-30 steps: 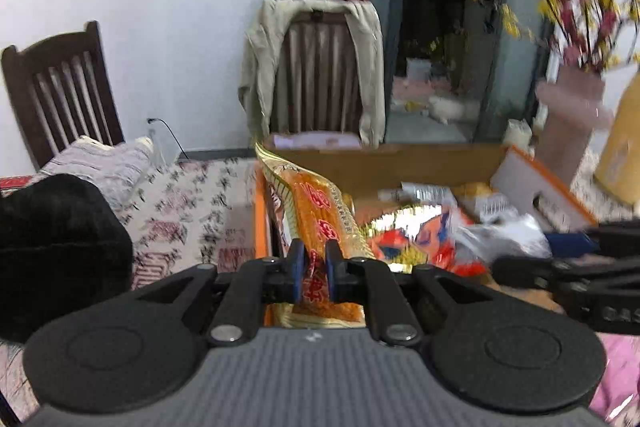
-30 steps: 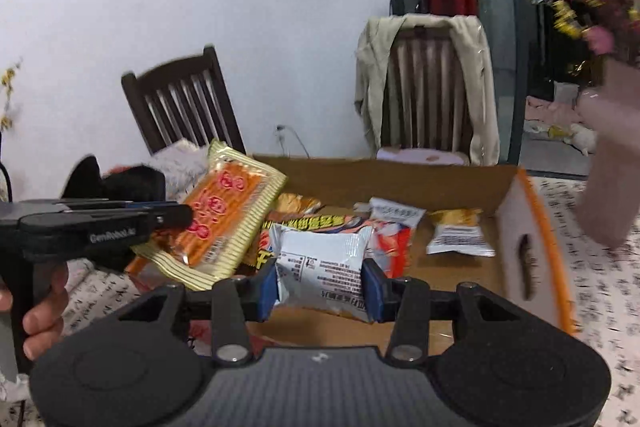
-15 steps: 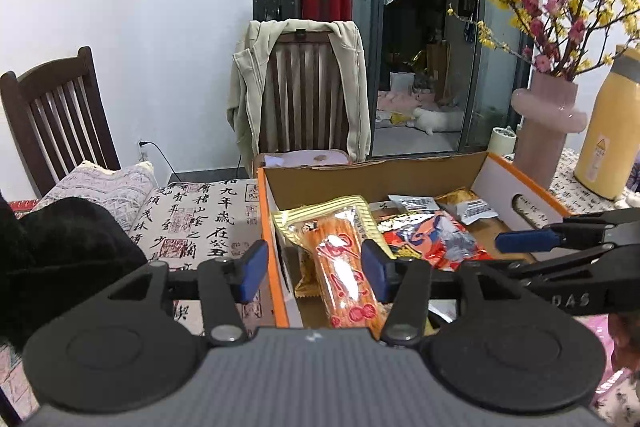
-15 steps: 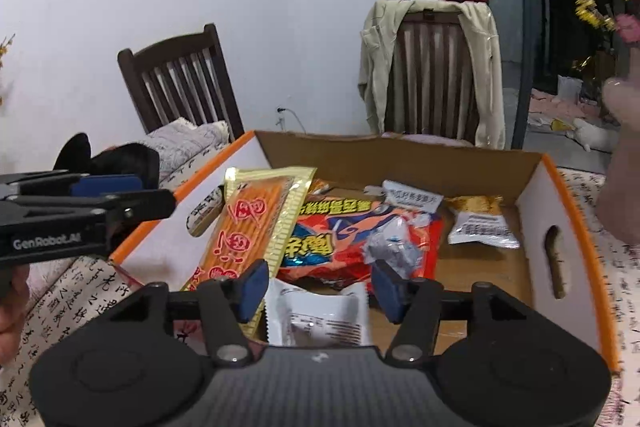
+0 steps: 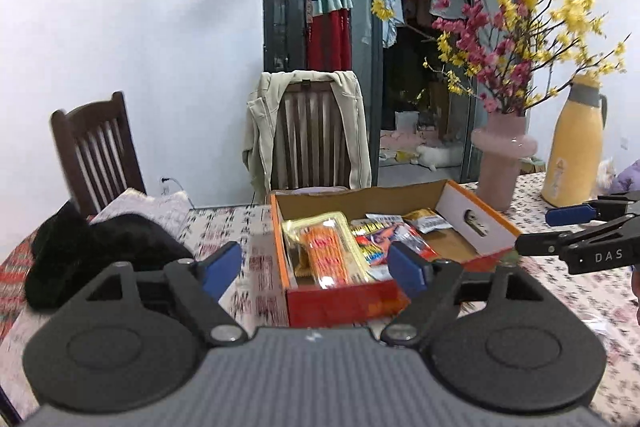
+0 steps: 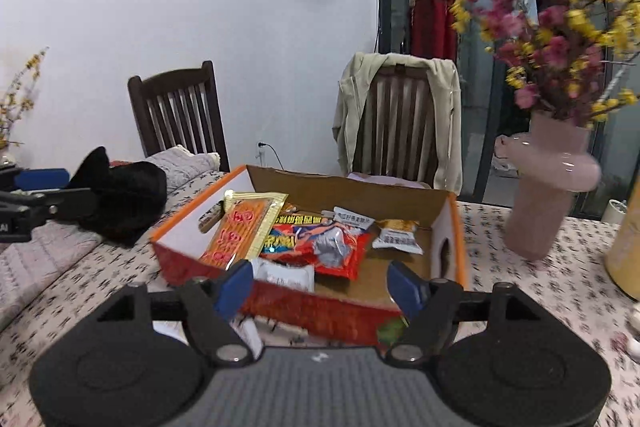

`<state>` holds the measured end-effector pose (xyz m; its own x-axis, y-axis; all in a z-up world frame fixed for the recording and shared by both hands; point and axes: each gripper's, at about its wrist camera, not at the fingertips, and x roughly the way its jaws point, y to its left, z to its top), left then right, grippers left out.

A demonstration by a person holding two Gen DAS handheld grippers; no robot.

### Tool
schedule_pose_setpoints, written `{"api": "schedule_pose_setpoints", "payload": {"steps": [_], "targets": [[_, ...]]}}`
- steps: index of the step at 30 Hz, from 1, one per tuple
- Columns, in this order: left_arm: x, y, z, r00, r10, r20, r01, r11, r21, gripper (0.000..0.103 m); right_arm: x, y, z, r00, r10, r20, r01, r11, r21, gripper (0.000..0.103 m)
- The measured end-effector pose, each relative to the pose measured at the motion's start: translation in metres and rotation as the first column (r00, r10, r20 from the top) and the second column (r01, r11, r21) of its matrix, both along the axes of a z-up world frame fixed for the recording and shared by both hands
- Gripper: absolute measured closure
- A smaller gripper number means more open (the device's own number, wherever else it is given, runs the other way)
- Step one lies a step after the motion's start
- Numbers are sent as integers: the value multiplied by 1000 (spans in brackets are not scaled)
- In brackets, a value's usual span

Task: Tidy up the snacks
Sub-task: 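Move both tools back to the green protein bar packets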

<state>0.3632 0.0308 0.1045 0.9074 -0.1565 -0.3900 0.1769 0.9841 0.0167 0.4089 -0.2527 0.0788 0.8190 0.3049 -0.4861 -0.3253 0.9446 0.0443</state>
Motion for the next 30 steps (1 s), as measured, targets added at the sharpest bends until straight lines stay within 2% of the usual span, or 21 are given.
{"api": "schedule_pose_setpoints", "payload": {"steps": [7, 9, 12, 14, 17, 24, 30], "targets": [[-89, -4, -1, 999, 26, 19, -25, 999, -37, 7, -92, -21, 3, 999, 11, 31, -11, 1000, 3, 22], [-111, -7, -6, 1000, 23, 8, -23, 999, -40, 6, -120, -24, -2, 999, 16, 33, -16, 1000, 4, 17], [-142, -12, -16, 1000, 11, -1, -11, 999, -34, 3, -159, -28, -14, 1000, 17, 24, -17, 1000, 14, 14], [-159, -15, -27, 999, 5, -33, -7, 998, -58, 2, -181, -29, -24, 1000, 17, 11, -17, 1000, 17, 14], [-177, -18, -46, 995, -10, -98, 1, 996, -91, 3, -212, -30, -40, 1000, -7, -14, 8, 1000, 29, 14], [-201, -33, -88, 975, -12, -221, 1, 999, -46, 2, -268, -33, -79, 996, -61, -67, 64, 997, 36, 14], [-209, -41, -93, 975, -34, -221, 27, 999, -36, 2, -279, -34, -86, 994, -73, -86, 76, 997, 30, 14]]}}
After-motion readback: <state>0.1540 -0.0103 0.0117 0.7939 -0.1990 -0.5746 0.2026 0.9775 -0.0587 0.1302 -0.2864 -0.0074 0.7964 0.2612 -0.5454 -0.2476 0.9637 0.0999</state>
